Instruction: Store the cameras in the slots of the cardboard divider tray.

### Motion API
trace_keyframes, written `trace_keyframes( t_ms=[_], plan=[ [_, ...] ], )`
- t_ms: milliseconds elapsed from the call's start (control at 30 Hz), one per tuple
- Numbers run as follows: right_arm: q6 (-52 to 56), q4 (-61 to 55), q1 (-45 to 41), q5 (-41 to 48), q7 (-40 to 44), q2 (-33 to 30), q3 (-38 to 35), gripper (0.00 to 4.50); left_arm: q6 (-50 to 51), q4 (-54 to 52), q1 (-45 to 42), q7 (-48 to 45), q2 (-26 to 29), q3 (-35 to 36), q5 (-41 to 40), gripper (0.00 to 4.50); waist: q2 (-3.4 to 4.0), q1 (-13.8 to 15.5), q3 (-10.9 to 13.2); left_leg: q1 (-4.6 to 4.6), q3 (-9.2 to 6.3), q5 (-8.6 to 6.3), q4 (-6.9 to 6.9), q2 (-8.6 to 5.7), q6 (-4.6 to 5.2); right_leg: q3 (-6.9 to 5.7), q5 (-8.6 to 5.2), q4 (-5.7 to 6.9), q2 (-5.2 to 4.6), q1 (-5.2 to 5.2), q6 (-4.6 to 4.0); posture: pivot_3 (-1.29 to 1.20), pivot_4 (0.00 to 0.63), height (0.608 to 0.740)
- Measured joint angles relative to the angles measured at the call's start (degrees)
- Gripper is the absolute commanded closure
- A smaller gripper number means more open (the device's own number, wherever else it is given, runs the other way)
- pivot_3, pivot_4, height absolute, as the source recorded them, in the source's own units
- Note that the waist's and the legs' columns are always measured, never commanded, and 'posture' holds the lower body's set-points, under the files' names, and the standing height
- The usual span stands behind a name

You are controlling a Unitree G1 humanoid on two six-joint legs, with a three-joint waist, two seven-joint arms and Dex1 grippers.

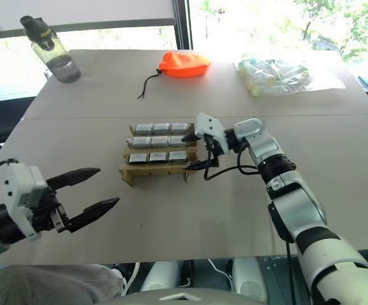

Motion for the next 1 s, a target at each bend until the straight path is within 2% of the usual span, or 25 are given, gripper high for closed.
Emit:
trace_keyframes(
  t_ms=[200,233,300,500,600,733,833,1000],
  plan=[
    [8.7,-14.3,3.6,4.7,1.2,-3.1,-3.1,0.03,0.0,0.1,-1.2,0.0,0.4,-0.9,-0.2,0.0,0.0,0.4,0.0,-0.09,-0.06,0.0,-0.01,-0.01,0.0,-0.07,0.0,-0.07,-0.06,-0.01,0.0,0.0,0.15,0.74],
    [11.2,-20.0,7.0,6.4,1.2,-5.3,-4.0,0.03,-0.1,0.1,-1.2,0.0,0.4,-1.3,-0.2,0.0,-0.01,0.6,0.0,-0.14,-0.1,-0.01,-0.01,-0.04,0.0,-0.14,0.0,-0.11,-0.08,-0.01,0.01,0.0,0.15,0.74],
    [12.9,-23.2,9.6,7.4,1.0,-6.8,-4.8,0.03,-0.1,0.4,-1.1,0.0,0.4,-2.0,-0.1,0.0,-0.01,0.6,0.0,-0.14,-0.07,-0.01,-0.02,-0.05,0.0,-0.11,0.0,-0.13,-0.08,-0.01,0.01,0.0,0.15,0.74],
    [18.3,-40.0,27.7,12.7,-7.7,-13.4,-14.1,0.03,-3.2,2.9,-1.8,2.5,-0.9,-9.6,6.8,0.0,0.0,0.5,0.0,-0.05,-0.02,-0.01,-0.05,-0.05,0.0,-0.06,0.0,-0.05,-0.01,-0.01,0.01,0.0,0.15,0.74],
    [18.2,-46.0,37.6,13.3,-11.8,-17.1,-19.1,0.03,-7.5,5.7,-4.4,3.7,-3.5,-13.5,10.9,0.0,-0.02,0.6,0.0,0.0,-0.02,-0.01,-0.06,-0.04,0.02,-0.04,-0.01,-0.03,0.04,0.01,0.0,0.0,0.15,0.74],
    [16.6,-50.6,49.2,13.3,-16.6,-18.1,-23.1,0.03,-14.0,10.7,-6.1,6.4,-6.6,-18.6,17.9,0.0,-0.03,0.9,0.0,0.05,0.13,-0.01,-0.07,-0.02,0.03,0.05,-0.01,-0.05,0.18,0.02,0.02,0.0,0.15,0.74],
    [13.9,-54.7,57.6,13.3,-20.9,-17.9,-26.6,0.03,-18.4,13.8,-6.2,6.2,-9.3,-21.0,19.4,0.0,-0.05,0.7,-0.1,0.1,0.25,-0.11,-0.06,0.02,0.21,0.1,-0.02,-0.06,0.19,0.01,0.04,0.0,0.15,0.74],
    [9.1,-56.2,65.8,13.1,-24.6,-17.2,-29.3,0.03,-23.6,14.5,-4.2,5.2,-11.3,-23.3,20.6,0.0,-0.13,0.8,-0.1,0.14,0.26,-0.16,-0.06,0.03,0.3,0.13,-0.02,-0.05,0.19,0.02,0.04,0.0,0.15,0.74]
  ],
)
